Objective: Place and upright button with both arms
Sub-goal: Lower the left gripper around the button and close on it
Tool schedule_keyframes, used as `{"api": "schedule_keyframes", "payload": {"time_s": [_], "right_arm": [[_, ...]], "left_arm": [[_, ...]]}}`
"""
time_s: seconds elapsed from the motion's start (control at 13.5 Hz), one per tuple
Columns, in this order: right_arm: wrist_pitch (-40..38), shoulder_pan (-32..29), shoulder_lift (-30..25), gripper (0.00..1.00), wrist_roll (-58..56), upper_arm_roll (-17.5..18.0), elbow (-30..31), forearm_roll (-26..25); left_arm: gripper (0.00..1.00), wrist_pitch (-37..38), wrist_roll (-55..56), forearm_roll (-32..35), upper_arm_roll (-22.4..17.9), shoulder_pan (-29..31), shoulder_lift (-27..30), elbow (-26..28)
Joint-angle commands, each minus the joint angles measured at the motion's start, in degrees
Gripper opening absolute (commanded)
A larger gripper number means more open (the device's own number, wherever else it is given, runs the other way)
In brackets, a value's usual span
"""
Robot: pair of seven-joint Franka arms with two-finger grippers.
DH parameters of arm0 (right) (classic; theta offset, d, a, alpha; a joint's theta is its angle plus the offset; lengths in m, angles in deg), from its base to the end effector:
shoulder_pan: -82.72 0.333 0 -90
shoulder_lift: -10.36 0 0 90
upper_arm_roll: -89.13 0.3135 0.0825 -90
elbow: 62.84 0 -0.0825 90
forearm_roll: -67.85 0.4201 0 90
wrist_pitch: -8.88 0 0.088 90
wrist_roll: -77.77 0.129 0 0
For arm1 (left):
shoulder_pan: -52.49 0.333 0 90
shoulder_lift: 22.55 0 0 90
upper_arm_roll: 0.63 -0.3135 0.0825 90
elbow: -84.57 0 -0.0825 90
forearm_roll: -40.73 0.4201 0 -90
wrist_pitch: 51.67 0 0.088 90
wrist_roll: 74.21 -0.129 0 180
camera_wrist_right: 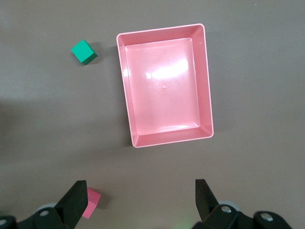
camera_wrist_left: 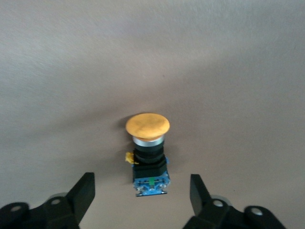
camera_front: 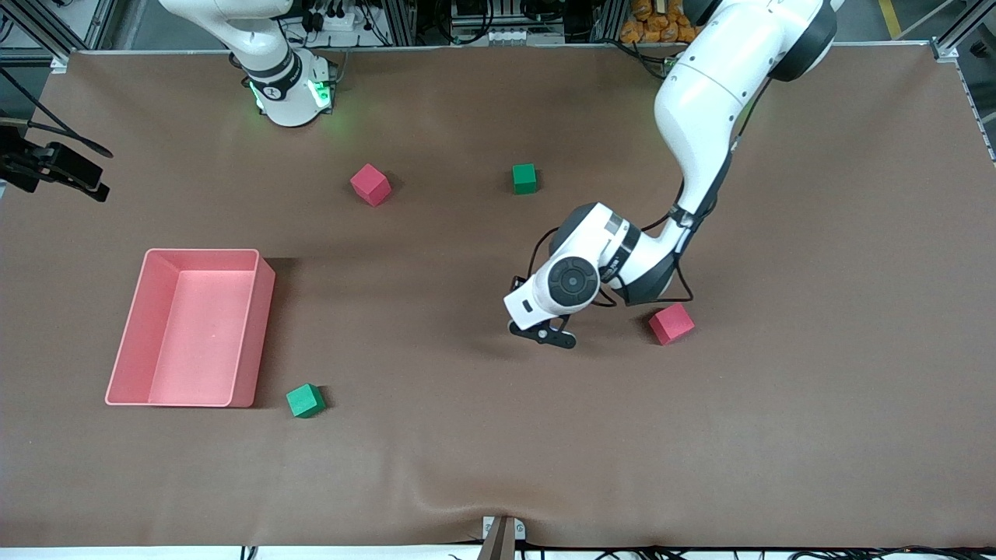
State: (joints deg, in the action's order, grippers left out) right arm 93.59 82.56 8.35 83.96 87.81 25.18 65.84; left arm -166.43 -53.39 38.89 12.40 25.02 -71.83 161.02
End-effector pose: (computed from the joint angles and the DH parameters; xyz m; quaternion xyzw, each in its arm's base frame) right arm 0.5695 -0.0197 0.6298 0.9975 -0.0683 -0.0106 0.0175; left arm 0.5835 -0.4639 0.1658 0.9823 -0.1310 -0.1260 0.0447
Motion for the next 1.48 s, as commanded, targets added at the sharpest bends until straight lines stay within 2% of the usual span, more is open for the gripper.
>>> {"api": "schedule_keyframes", "payload": {"time_s": [0.0, 0.15, 0.37, 0.59, 1.26, 1.41], "right_arm": [[-0.34, 0.33, -0.9, 1.0, -0.74, -0.52, -0.04, 1.04], [-0.33, 0.33, -0.9, 1.0, -1.27, -0.43, -0.04, 1.04], [-0.07, 0.25, -0.9, 1.0, -1.36, -0.43, -0.04, 1.22], [0.37, -0.02, -0.9, 1.0, -1.53, -0.61, -0.04, 3.94], [0.72, 0.33, -0.9, 1.0, -1.54, -0.61, -0.04, 3.94], [0.54, 0.33, -0.9, 1.0, -1.45, -0.7, -0.04, 3.94]], "left_arm": [[0.85, 0.68, 1.51, 0.87, -0.63, -0.91, -1.95, -2.09], [0.82, 0.68, 2.56, 0.87, -0.63, -1.27, -2.13, -2.09], [0.74, 0.68, 5.45, 0.87, -0.72, -2.32, -2.83, -2.18], [0.72, 0.68, 5.73, 0.87, -0.72, -2.32, -3.01, -2.18], [0.64, 0.68, 5.99, 1.05, -0.81, -2.32, -3.53, -2.18], [0.56, 0.68, 5.99, 1.05, -0.81, -2.32, -3.45, -2.18]]}}
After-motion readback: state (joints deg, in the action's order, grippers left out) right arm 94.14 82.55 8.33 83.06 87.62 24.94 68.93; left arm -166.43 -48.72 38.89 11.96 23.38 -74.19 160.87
